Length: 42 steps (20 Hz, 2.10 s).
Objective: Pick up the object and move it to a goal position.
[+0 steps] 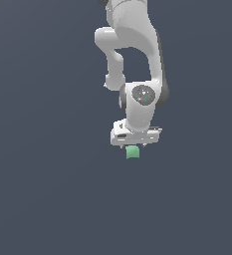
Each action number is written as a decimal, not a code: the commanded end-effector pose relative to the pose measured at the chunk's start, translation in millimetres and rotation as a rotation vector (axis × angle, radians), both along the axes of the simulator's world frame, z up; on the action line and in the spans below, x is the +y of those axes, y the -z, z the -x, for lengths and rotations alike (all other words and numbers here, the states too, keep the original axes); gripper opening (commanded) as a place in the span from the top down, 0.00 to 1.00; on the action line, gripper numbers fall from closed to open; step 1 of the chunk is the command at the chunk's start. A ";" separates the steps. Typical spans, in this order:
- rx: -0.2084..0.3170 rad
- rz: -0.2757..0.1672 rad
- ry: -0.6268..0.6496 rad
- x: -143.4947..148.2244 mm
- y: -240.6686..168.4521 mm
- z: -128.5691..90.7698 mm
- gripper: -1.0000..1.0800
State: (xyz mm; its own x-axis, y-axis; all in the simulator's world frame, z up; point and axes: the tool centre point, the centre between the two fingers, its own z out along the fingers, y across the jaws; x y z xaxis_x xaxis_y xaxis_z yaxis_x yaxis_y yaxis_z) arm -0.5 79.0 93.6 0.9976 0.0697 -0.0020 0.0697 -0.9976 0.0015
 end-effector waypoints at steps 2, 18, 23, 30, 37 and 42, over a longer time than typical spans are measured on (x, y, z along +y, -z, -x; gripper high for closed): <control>0.000 -0.001 -0.002 2.1 1.4 0.3 0.04; -0.002 -0.002 -0.003 3.9 52.6 0.6 0.04; -0.002 -0.002 -0.003 3.9 52.8 0.4 1.00; -0.003 -0.002 -0.003 4.0 51.7 0.1 1.00; -0.003 -0.002 -0.003 -3.4 38.7 1.1 1.00; -0.003 -0.002 -0.003 -18.3 12.6 3.0 1.00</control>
State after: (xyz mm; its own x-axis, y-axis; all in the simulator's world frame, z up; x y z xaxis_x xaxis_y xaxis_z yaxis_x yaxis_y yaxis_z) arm -3.2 66.0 71.8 0.9973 0.0732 0.0000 0.0732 -0.9973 -0.0002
